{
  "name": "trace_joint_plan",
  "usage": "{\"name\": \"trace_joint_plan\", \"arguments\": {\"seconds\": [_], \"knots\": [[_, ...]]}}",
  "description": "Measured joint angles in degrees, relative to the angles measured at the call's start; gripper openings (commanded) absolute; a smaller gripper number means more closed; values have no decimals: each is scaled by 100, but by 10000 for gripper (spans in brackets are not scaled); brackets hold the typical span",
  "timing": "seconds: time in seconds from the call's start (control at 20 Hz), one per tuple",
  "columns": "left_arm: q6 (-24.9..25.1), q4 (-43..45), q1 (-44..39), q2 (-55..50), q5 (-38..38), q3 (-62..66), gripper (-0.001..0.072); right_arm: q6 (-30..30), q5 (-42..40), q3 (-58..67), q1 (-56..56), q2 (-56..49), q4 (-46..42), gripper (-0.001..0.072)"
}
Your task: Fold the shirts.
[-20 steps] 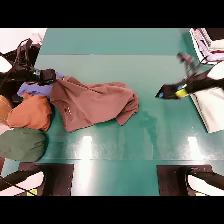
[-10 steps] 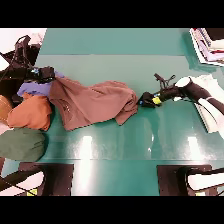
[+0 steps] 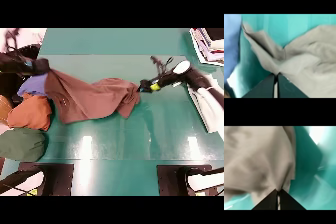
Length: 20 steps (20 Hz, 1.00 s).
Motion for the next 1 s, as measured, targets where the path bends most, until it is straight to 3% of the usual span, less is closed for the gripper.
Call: {"name": "trace_joint_plan", "arguments": {"seconds": [0.2,0.65,1.0], "knots": [[24,-11,0,645,-11,1220,26,46,450,793,-348,1270,-752,14],[39,-492,0,1644,-94,3440,25,297,1193,2118,-925,3362,-1097,13],[39,-645,0,1241,-420,3239,25,752,2159,2229,-1460,3373,-1132,13]]}}
